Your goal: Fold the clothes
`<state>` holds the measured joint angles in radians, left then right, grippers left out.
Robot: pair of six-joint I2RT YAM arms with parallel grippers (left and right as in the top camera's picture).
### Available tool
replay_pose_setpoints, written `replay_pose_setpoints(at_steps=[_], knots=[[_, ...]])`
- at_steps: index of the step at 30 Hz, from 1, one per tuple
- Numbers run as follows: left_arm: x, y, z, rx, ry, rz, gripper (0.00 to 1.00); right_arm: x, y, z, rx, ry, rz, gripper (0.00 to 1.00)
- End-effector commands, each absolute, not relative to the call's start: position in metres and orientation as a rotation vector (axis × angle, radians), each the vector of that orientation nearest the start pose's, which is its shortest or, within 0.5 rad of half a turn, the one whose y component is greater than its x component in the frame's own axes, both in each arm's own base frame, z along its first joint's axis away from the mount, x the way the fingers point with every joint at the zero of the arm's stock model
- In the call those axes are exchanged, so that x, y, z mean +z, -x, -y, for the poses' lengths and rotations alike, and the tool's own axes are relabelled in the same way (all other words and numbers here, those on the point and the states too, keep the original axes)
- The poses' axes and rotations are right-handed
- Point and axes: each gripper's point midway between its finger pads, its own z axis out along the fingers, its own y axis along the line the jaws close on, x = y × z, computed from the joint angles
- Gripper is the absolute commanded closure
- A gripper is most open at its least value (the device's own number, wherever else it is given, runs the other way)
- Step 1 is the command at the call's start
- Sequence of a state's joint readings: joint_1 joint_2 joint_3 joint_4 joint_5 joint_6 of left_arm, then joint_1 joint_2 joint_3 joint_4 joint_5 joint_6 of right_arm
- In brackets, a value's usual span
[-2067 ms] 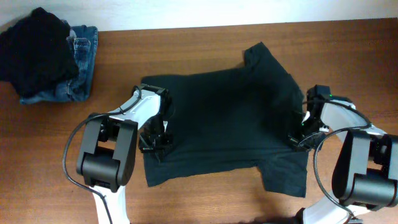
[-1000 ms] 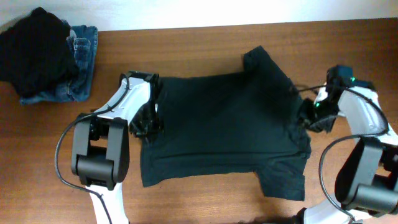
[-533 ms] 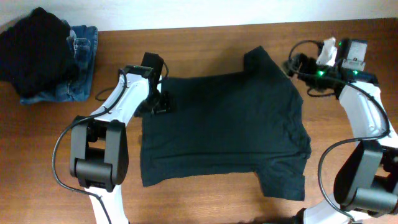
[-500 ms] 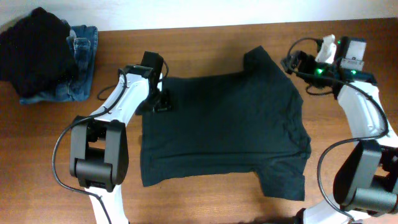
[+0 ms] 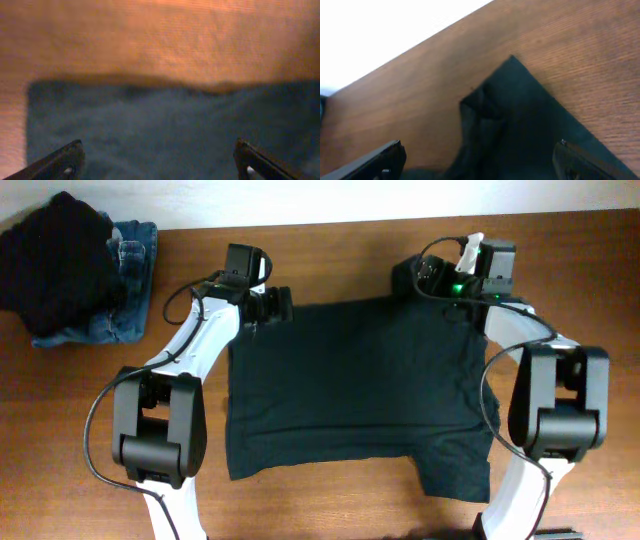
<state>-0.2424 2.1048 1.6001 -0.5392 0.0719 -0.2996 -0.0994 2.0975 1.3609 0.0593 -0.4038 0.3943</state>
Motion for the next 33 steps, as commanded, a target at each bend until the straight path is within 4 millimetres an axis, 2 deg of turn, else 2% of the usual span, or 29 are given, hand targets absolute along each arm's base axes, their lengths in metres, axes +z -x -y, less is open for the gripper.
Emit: replay_pose_setpoints(at_steps=[1, 4, 5, 11, 15, 22, 30, 33], knots=[[0.078, -0.516, 0.121, -0.170, 0.087, -2.571, 0.05, 0.078, -0.567, 0.008, 0.537, -0.383, -2.195, 0.02], [0.070, -0.518, 0.120, -0.157, 0.090, -2.576, 0.05, 0.075, -0.568, 0.021, 0.467, -0.424, -2.190, 0.01], [0.061, -0.518, 0.115, -0.117, 0.101, -2.588, 0.05, 0.076, -0.570, 0.025, 0.457, -0.429, -2.181, 0.01], [0.036, -0.514, 0.116, -0.113, 0.103, -2.640, 0.05, 0.078, -0.580, 0.027, 0.457, -0.418, -2.151, 0.01], [0.034, -0.514, 0.116, -0.133, 0.166, -2.644, 0.04, 0.074, -0.589, 0.028, 0.455, -0.418, -2.162, 0.01], [0.035, -0.517, 0.117, -0.139, 0.166, -2.629, 0.02, 0.052, -0.602, 0.027, 0.442, -0.376, -2.260, 0.01], [0.033, -0.515, 0.118, -0.138, 0.163, -2.636, 0.02, 0.053, -0.604, 0.024, 0.437, -0.319, -2.275, 0.01], [0.030, -0.514, 0.118, -0.136, 0.162, -2.642, 0.02, 0.052, -0.604, 0.016, 0.473, -0.261, -2.279, 0.01]])
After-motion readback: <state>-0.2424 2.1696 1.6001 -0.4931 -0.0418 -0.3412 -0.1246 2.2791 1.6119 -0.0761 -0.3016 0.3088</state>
